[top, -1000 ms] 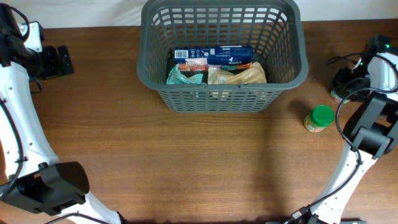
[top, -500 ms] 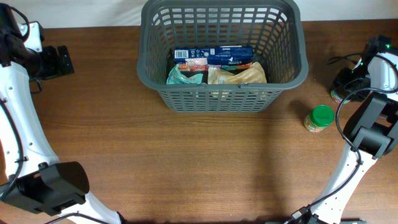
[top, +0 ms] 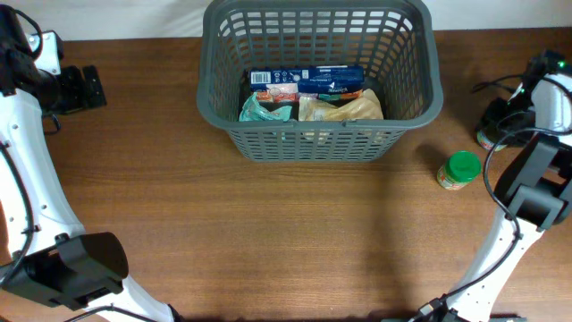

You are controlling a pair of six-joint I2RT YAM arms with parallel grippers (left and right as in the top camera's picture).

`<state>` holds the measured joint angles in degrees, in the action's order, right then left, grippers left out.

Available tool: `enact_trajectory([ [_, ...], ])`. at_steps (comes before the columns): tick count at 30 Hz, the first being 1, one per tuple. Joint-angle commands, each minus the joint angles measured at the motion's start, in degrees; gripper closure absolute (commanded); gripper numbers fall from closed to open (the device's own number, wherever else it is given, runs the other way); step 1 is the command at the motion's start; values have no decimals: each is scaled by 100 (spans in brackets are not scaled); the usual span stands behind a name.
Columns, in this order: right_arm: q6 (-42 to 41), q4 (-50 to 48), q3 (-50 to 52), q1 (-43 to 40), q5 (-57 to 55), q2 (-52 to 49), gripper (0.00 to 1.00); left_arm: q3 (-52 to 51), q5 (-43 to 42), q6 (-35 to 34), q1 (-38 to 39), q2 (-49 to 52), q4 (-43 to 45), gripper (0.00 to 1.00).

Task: Pack container
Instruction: 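Carry the tin can over the basket and release it inside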

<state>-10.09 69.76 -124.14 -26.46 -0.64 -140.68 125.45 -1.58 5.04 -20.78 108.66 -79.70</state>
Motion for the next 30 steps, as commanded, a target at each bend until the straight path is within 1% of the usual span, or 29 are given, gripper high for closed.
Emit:
enact_trajectory([
  [1,20,33,-118,28,-96,1165,94,-17,-61,-52,-39,-26,7,1],
  [2,20,33,-133,57,-101,1381,96,-17,-61,-50,-39,-26,4,1],
  [5,22,50,-177,164,-114,2070,96,-17,-61,-50,-37,-26,4,1],
  [8,122,48,-195,448,-105,2881,96,-17,-61,-52,-39,-26,7,1],
  [9,267,35,-195,693,-109,3327,96,-17,-61,-52,-39,-26,4,1],
  [11,431,-15,-195,1147,-114,3871,96,-17,-61,-52,-37,-26,4,1],
  [12,435,-24,-195,1263,-114,3969,96,-17,-61,-50,-37,-26,4,1],
  [13,435,-11,-195,1705,-111,4210,96,-17,-61,-50,-37,-26,7,1],
  [14,435,13,-195,1969,-111,4269,96,-17,-61,-50,-37,-26,4,1],
  [18,588,166,-157,3016,-92,4227,96,-17,-61,-50,-39,-26,7,1],
  [23,931,-26,-122,4105,-302,3801,96,-17,-61,-50,-39,-26,4,1],
  [26,931,-216,-122,4395,-732,3377,96,-17,-61,-50,-39,-26,7,1],
  [30,990,-393,-122,4382,-922,2487,96,-17,-61,-50,-39,-26,7,1],
])
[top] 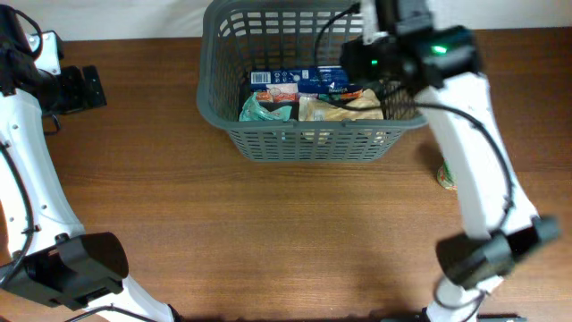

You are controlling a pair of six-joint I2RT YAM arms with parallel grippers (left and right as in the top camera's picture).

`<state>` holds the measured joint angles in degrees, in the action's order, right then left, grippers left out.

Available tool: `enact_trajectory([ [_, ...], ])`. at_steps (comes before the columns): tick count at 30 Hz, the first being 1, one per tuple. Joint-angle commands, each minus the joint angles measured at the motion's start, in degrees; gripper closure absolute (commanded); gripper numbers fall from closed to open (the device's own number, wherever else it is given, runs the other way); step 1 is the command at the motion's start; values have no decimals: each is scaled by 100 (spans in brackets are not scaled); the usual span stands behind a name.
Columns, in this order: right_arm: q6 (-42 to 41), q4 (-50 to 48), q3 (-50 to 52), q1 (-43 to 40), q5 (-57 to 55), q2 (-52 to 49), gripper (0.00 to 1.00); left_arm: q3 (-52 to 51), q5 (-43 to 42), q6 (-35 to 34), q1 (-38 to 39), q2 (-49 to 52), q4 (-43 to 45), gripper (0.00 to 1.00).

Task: Pack container
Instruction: 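Carry the tin can over the basket and release it inside, then lower the right gripper onto the green-lidded jar and grasp it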

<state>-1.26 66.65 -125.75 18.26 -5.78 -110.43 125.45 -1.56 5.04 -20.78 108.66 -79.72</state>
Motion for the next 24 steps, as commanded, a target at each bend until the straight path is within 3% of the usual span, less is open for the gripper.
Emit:
enact_trajectory([
  [1,107,-79,39,-116,-391,-739,96,-17,-63,-50,-39,-26,7,1],
  [9,81,92,50,-260,0,-2028,96,-17,-63,-50,-37,-26,7,1],
  [10,81,133,50,-260,0,-2087,83,-17,-63,-50,-37,-26,9,1],
  [11,83,192,50,-260,-9,-2131,34,-17,-63,-52,-39,-26,9,1],
  [12,83,184,46,-260,-37,-2129,21,-17,-63,-50,-39,-26,9,1],
  [15,83,221,-98,-289,-149,-1991,8,-17,-63,-50,-39,-26,7,1],
  [19,83,702,-828,-393,-155,-1517,0,-17,-63,-50,-39,-26,7,1],
  [24,83,1408,-2065,-695,-564,-640,2,-17,-63,-50,-39,-26,7,1],
])
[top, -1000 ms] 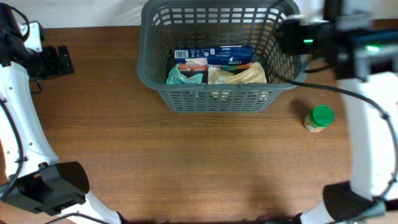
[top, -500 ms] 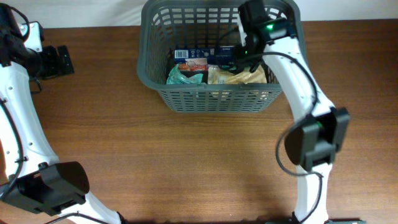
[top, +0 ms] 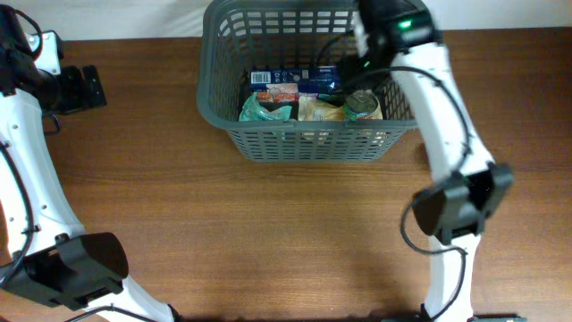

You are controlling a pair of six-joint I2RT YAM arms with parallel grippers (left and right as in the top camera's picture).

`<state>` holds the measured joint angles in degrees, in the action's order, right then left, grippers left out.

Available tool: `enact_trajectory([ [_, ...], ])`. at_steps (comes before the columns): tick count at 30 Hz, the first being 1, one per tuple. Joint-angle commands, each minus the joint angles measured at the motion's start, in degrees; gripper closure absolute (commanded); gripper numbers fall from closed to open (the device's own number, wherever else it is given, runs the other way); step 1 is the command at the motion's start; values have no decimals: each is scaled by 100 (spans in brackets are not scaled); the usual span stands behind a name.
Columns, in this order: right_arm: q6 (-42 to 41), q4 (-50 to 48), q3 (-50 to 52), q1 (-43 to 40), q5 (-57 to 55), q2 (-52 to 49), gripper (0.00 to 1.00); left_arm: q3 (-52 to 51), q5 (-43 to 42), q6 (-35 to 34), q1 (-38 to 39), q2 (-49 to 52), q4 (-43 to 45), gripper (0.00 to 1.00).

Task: Pack container
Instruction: 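Lower the right gripper onto the green-lidded jar and grasp it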

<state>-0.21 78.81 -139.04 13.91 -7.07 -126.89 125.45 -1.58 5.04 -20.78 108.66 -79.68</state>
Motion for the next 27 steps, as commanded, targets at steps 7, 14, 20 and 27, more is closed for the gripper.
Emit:
enact_trajectory([
  [7,-315,413,-793,-1620,-527,2153,7,-17,-61,-50,-39,-26,4,1],
  [14,-369,-492,1738,-3637,566,3056,5,-17,-61,-50,-39,-26,4,1],
  [20,-636,-1381,4715,-3755,911,2815,3,-17,-61,-52,-39,-26,4,1],
  [27,-673,-2579,6142,-3751,1434,2645,3,-17,-61,-52,-39,-26,2,1],
])
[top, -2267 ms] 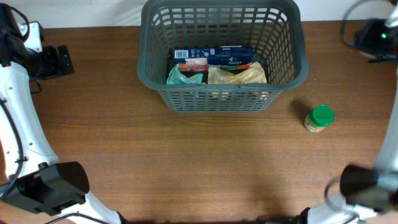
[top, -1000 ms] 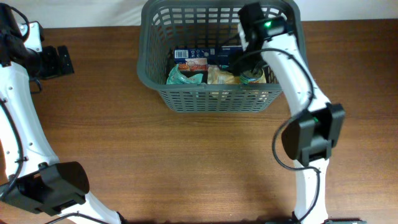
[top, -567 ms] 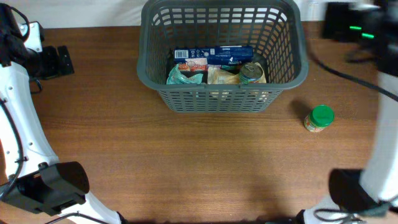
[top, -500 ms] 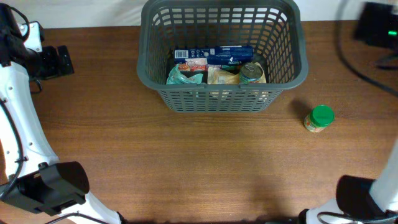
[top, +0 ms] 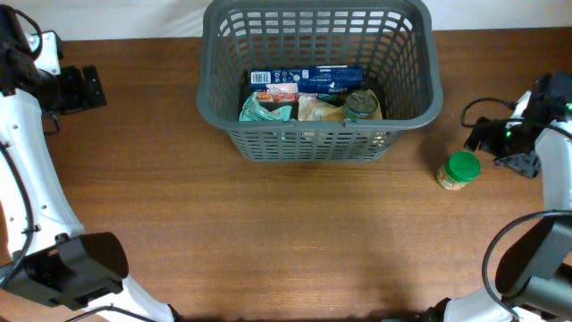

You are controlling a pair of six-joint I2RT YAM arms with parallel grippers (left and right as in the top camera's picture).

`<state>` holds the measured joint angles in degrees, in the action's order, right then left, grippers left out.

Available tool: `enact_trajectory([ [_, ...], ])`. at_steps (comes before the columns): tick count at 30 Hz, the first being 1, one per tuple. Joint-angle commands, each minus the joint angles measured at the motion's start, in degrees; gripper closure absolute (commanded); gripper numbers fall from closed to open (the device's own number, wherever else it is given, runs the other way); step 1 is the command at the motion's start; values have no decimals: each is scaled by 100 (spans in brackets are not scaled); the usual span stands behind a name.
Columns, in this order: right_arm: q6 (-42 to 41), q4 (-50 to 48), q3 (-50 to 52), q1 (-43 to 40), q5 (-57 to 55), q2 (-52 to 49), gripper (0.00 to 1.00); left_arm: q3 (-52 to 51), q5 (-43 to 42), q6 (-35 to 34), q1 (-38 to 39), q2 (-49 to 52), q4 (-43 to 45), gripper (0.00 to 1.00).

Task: Pack container
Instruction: 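Lower the right gripper onto the green-lidded jar and grasp it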

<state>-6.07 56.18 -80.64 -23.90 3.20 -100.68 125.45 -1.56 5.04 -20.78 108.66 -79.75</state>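
Observation:
The grey plastic basket (top: 407,98) stands at the back middle of the table. Inside it lie a blue box (top: 308,79), a teal packet (top: 262,109), a beige bag (top: 317,107) and a round can (top: 360,104) at the right end. A green-lidded jar (top: 461,169) stands on the table to the right of the basket. My right gripper (top: 478,136) hovers just above and right of that jar, open and empty. Far off at the left edge my left gripper (top: 80,88) rests open, holding nothing.
The brown wooden table (top: 286,233) stretches in front of the basket. My right arm's base shows at the bottom right corner, my left arm's base at the bottom left.
My right arm has moved from above the basket's right end back to the right side of the table, by the green-lidded jar. The can stays in the basket.
At first my right gripper was at the right edge near the jar, and the basket held no can. Then it was over the basket's right side. Then a can lay in the basket below it. Now the arm is back beside the jar, empty.

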Motion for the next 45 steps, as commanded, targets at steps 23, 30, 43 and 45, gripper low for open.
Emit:
enact_trajectory([
  [23,-866,-1475,1375,369,44,-293,8,-17,-63,-50,-39,-26,11,1],
  [30,-929,-1467,1375,363,-2,-444,8,-17,-63,-52,-39,-26,11,1],
  [43,-951,-1462,1375,365,0,-448,21,-17,-63,-52,-37,-26,11,1],
  [45,-951,-1462,1375,365,-2,-448,29,-17,-63,-50,-39,-26,11,1],
])
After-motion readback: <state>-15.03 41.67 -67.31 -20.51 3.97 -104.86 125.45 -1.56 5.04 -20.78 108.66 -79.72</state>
